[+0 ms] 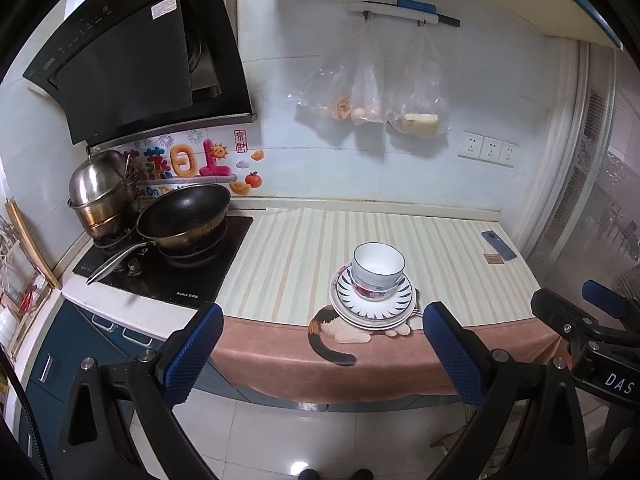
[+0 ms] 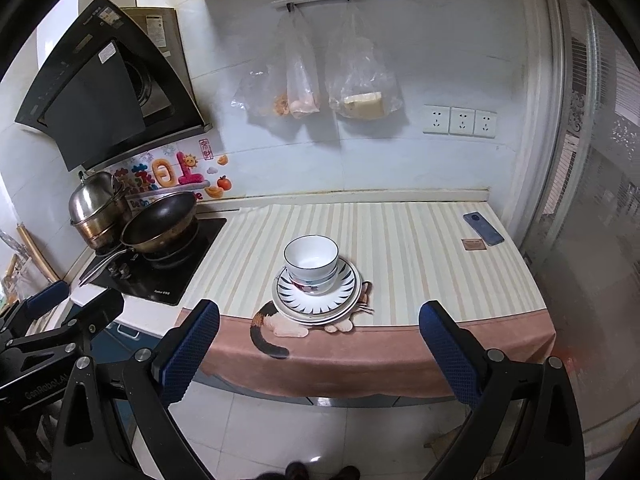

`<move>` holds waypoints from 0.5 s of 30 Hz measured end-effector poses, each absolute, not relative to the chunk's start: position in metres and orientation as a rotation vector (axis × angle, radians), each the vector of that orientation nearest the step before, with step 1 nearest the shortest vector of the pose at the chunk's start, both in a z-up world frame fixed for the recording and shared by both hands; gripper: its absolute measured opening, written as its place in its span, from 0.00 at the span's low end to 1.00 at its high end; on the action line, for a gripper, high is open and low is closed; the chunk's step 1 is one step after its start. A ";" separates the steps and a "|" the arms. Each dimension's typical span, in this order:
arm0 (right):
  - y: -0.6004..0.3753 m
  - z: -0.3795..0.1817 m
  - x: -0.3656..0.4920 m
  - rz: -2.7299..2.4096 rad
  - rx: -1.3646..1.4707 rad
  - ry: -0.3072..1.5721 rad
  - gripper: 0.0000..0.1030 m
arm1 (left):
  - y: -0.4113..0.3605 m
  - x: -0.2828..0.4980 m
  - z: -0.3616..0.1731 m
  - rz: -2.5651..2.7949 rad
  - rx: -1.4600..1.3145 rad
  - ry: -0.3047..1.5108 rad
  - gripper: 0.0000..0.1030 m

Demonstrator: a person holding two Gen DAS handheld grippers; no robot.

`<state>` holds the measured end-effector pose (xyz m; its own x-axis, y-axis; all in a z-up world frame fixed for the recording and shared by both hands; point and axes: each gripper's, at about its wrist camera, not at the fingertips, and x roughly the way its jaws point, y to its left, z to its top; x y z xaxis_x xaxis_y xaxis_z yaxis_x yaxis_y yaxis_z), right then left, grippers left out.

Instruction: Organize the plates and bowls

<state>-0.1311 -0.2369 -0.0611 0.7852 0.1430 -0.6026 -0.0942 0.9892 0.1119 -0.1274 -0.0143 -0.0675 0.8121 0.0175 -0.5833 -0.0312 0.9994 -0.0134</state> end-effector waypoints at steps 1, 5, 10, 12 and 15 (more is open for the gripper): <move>-0.236 -0.061 -0.131 0.123 0.077 0.656 0.99 | -0.012 -0.127 -0.067 0.020 -0.021 0.624 0.99; -0.233 -0.059 -0.133 0.101 0.085 0.655 0.99 | -0.010 -0.127 -0.062 0.011 -0.016 0.618 0.99; -0.231 -0.053 -0.136 0.083 0.091 0.637 0.99 | -0.005 -0.130 -0.057 0.012 -0.017 0.593 0.99; -0.229 -0.052 -0.137 0.079 0.095 0.632 0.99 | -0.002 -0.130 -0.056 0.009 -0.016 0.592 0.99; -0.226 -0.052 -0.139 0.075 0.098 0.629 0.99 | 0.002 -0.130 -0.055 0.009 -0.013 0.590 0.99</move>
<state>-0.1392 -0.2258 -0.0517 0.8063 0.0994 -0.5831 -0.0400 0.9927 0.1139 -0.1304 0.0021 -0.0554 0.8311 0.0043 -0.5561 -0.0117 0.9999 -0.0097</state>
